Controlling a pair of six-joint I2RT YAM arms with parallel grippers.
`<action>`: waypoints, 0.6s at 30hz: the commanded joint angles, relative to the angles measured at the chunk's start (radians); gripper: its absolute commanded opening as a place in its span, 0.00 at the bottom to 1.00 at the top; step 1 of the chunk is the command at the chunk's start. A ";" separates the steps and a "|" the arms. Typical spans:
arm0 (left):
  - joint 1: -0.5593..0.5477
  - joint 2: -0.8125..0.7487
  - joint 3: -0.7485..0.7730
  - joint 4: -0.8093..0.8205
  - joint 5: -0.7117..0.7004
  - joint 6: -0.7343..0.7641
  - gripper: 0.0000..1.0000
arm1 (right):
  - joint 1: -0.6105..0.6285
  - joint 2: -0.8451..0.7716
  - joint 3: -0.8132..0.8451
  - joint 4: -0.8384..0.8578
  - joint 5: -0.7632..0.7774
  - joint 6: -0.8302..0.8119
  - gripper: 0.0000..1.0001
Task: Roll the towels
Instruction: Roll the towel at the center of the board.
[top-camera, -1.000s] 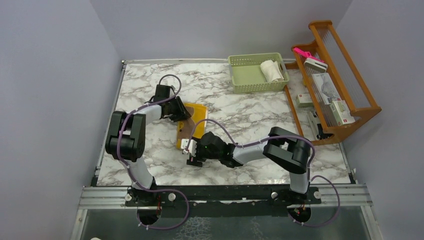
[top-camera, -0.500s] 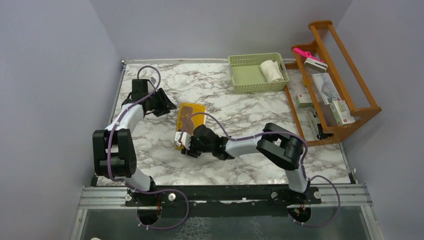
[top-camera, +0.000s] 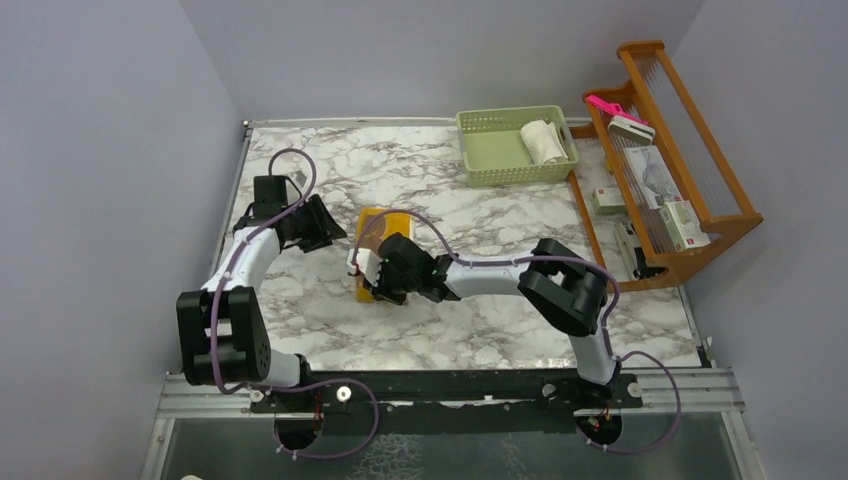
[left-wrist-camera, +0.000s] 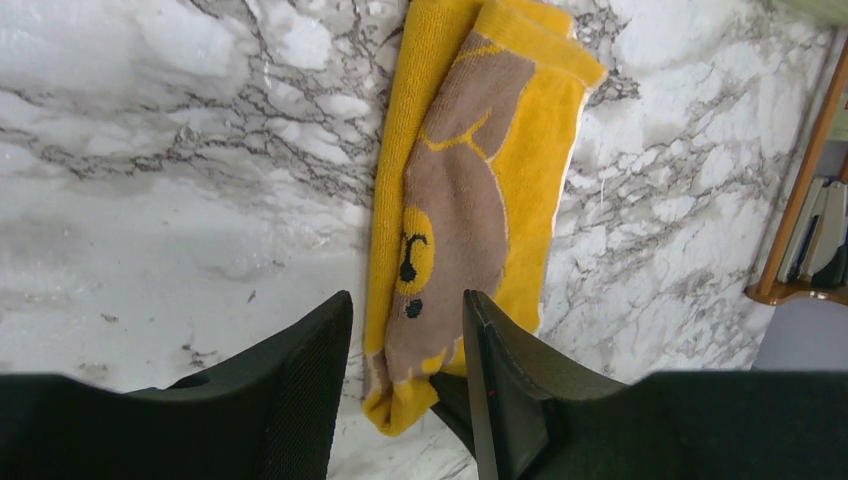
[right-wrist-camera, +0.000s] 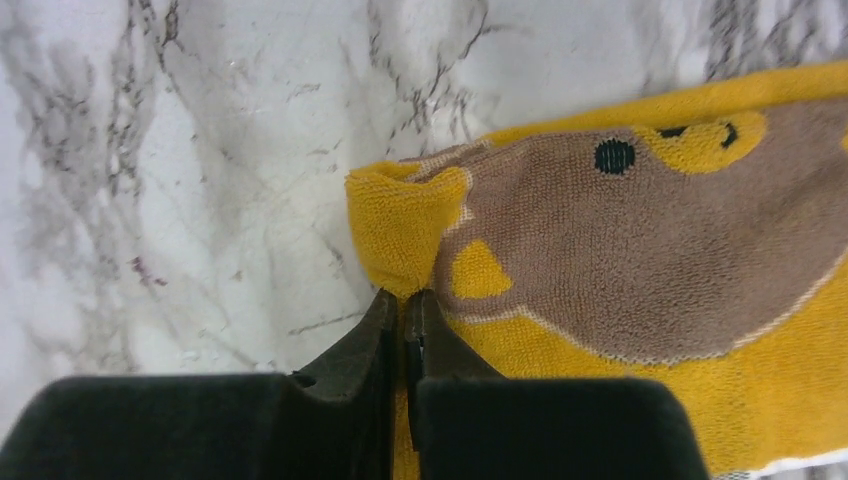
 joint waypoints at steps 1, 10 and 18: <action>0.006 -0.100 -0.037 -0.037 0.040 0.046 0.49 | -0.009 -0.005 0.069 -0.410 -0.133 0.143 0.01; 0.008 -0.209 -0.116 -0.061 0.085 0.028 0.51 | -0.124 0.039 0.277 -0.562 -0.488 0.317 0.01; 0.006 -0.312 -0.212 -0.030 0.257 -0.054 0.40 | -0.264 0.227 0.442 -0.580 -0.786 0.435 0.01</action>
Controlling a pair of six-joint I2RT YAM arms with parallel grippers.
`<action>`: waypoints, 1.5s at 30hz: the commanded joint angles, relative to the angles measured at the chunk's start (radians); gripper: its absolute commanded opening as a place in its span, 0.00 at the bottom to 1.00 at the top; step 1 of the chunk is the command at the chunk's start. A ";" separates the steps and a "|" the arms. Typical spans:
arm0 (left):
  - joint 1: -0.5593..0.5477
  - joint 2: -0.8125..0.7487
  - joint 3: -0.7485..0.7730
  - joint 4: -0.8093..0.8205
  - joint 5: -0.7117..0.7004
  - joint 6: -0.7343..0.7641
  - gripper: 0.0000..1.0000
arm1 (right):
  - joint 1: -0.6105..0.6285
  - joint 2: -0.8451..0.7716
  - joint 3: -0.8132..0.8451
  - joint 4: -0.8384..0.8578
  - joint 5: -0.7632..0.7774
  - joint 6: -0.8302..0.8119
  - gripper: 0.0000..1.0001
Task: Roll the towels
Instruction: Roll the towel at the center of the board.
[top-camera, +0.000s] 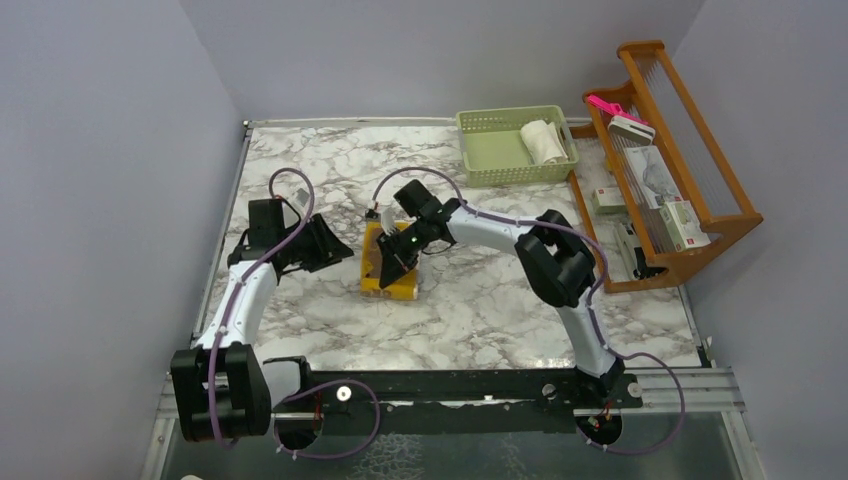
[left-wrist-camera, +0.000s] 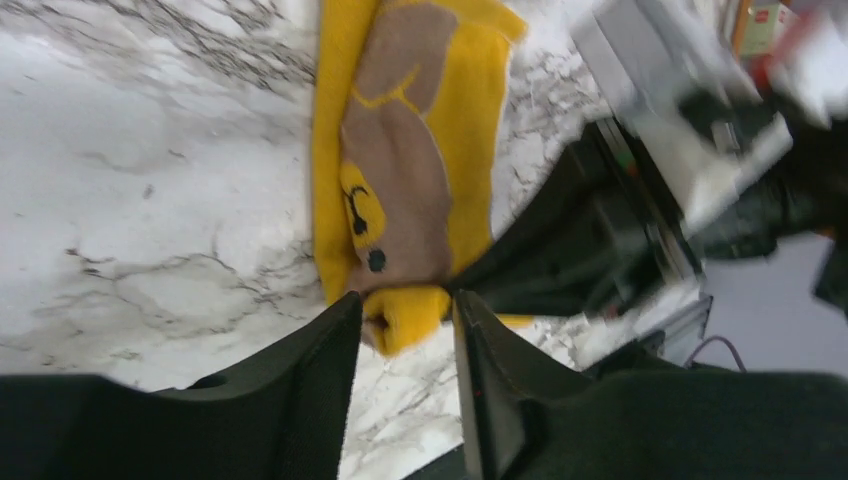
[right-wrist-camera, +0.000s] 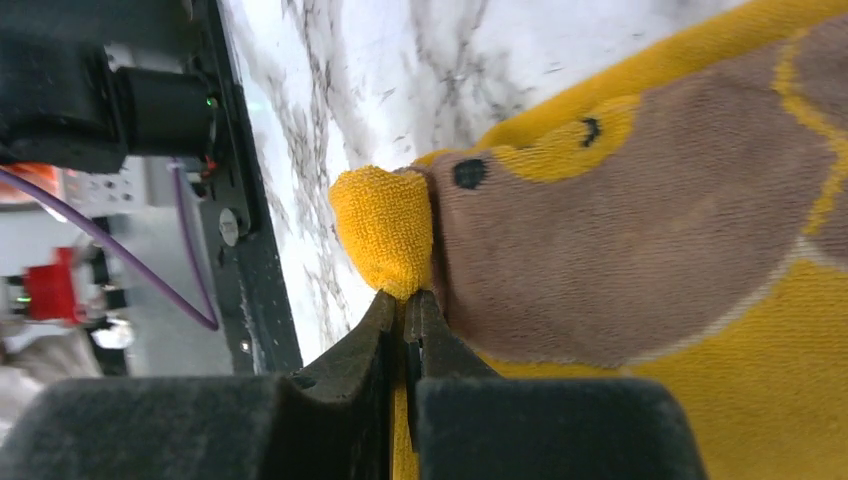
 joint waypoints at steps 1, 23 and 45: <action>0.005 -0.068 -0.061 0.029 0.168 -0.055 0.37 | -0.051 0.139 0.108 -0.082 -0.214 0.075 0.01; -0.218 0.078 -0.263 0.397 0.110 -0.287 0.16 | -0.095 0.331 0.180 -0.058 -0.246 0.123 0.01; -0.215 0.316 -0.245 0.489 -0.093 -0.255 0.01 | -0.186 0.111 0.086 0.029 -0.096 0.095 0.54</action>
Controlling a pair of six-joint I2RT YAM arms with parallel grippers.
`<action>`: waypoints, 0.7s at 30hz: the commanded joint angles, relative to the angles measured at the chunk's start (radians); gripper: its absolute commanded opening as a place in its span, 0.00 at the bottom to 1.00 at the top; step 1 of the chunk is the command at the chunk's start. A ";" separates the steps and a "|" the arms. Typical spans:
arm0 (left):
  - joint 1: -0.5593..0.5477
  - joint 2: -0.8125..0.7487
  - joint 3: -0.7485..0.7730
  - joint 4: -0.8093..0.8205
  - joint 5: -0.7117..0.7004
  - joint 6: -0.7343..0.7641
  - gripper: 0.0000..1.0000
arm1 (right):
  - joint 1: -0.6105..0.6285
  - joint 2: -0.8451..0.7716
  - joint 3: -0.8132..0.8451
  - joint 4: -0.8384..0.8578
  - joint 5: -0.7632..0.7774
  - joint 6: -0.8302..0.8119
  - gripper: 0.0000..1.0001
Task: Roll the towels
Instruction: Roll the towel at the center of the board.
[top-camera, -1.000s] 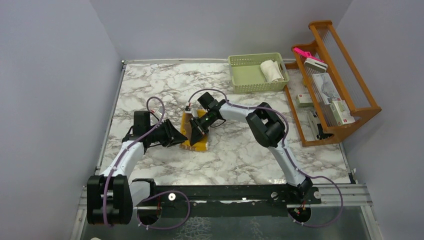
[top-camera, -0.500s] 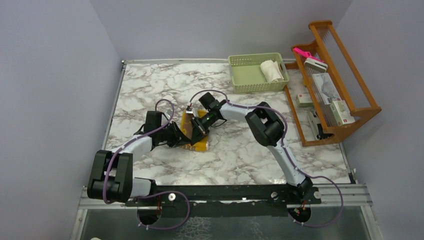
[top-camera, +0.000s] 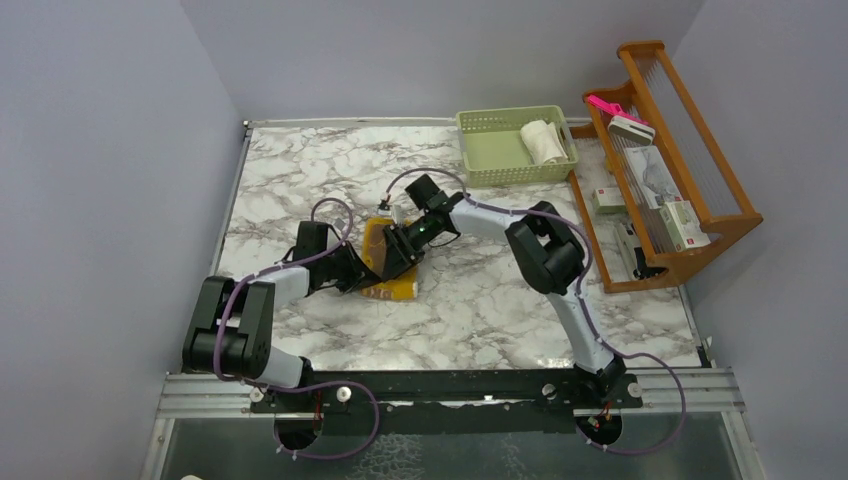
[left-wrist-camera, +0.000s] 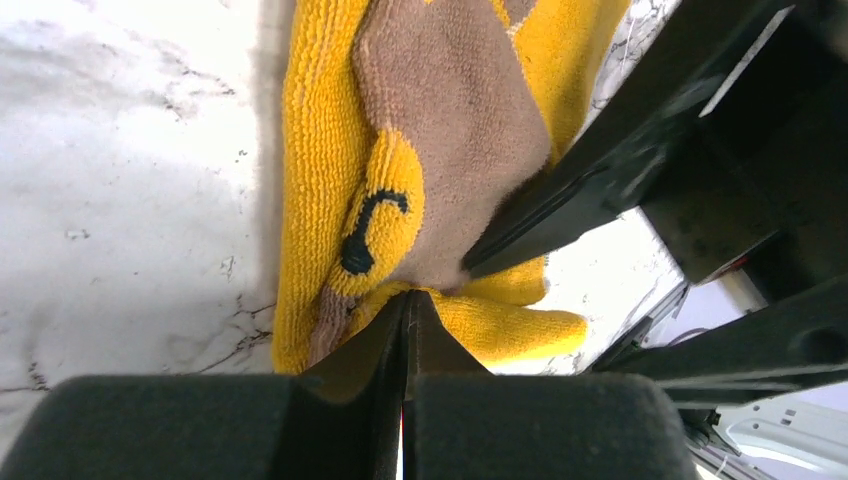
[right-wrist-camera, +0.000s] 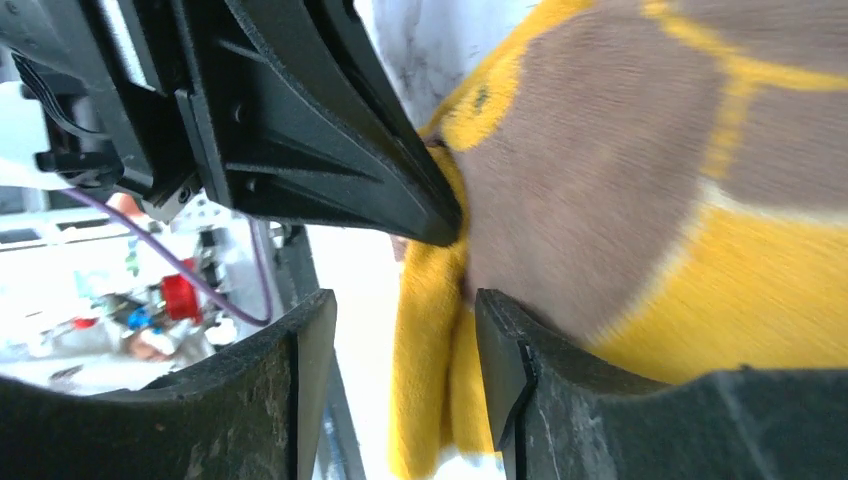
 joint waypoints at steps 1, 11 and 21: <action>0.001 0.043 0.016 0.003 -0.075 0.020 0.01 | -0.078 -0.112 -0.055 0.062 0.149 -0.079 0.55; 0.002 0.093 0.088 -0.045 -0.070 0.051 0.01 | 0.089 -0.676 -0.767 0.798 0.504 -0.594 0.57; 0.003 0.122 0.100 -0.052 -0.062 0.057 0.01 | 0.149 -0.600 -0.876 0.872 0.361 -0.914 0.55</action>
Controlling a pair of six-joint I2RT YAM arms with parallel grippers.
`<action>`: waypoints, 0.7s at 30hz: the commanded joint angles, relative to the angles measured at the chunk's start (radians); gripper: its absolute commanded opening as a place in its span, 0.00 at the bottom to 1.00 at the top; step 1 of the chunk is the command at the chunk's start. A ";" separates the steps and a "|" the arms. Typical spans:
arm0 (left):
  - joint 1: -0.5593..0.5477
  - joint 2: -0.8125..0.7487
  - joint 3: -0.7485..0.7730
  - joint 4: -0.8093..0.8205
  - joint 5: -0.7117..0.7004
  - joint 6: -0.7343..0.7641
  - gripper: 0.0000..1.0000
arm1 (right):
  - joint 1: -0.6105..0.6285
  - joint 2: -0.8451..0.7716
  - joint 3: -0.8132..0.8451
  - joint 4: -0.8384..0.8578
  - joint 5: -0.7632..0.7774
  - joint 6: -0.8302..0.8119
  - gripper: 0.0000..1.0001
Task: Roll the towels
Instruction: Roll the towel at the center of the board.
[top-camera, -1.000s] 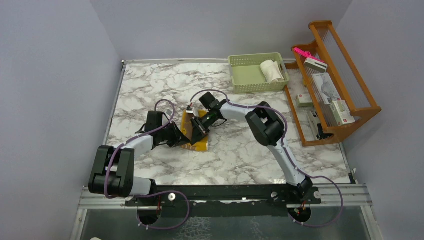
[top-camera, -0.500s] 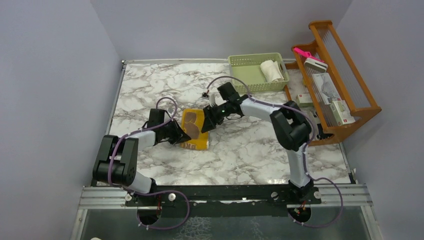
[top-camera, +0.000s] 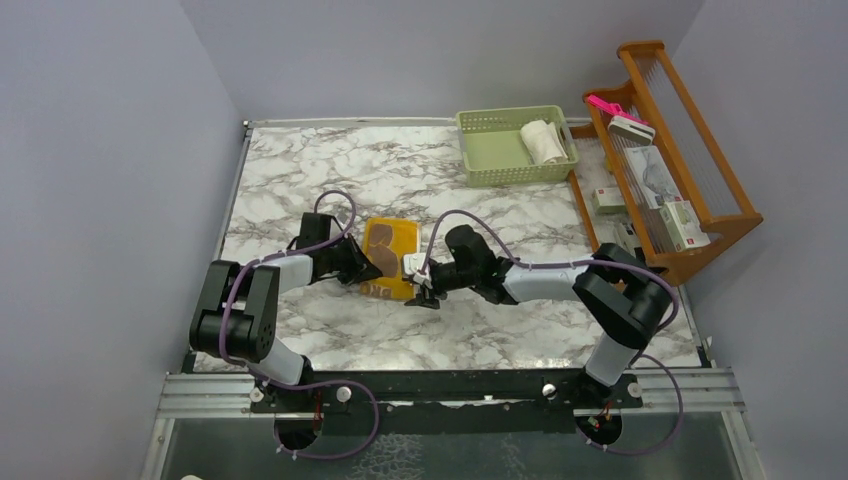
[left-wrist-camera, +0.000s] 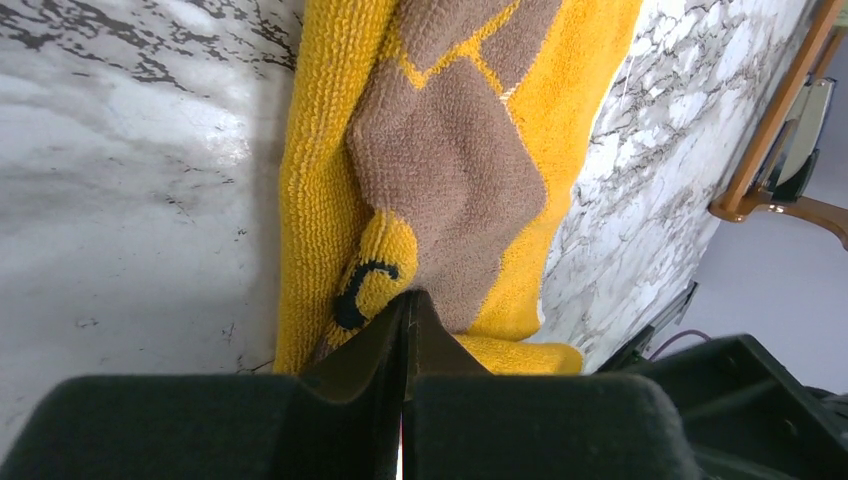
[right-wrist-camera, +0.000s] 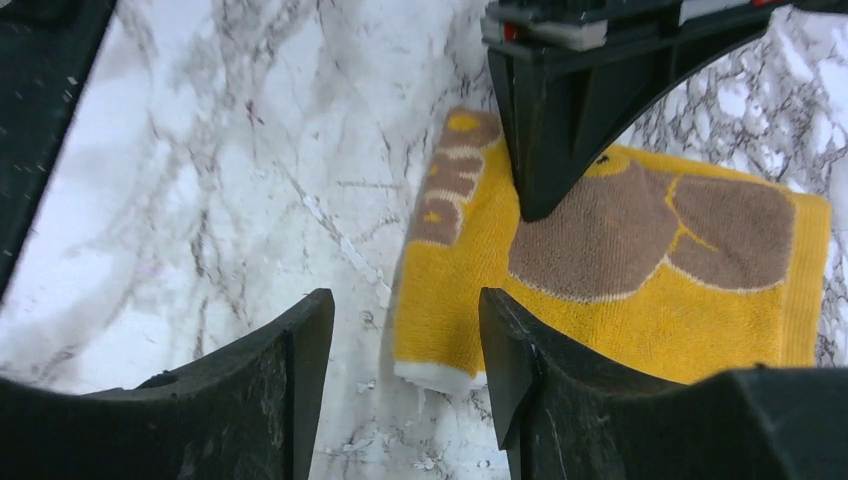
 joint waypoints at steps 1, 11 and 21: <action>0.003 0.024 0.011 -0.040 -0.060 0.041 0.01 | -0.002 0.062 0.038 0.033 -0.033 -0.171 0.54; 0.003 0.048 0.025 -0.053 -0.056 0.051 0.01 | 0.012 0.142 0.081 0.011 -0.018 -0.220 0.49; 0.002 0.082 0.022 -0.044 -0.047 0.052 0.01 | 0.090 0.055 -0.049 0.266 0.110 -0.252 0.53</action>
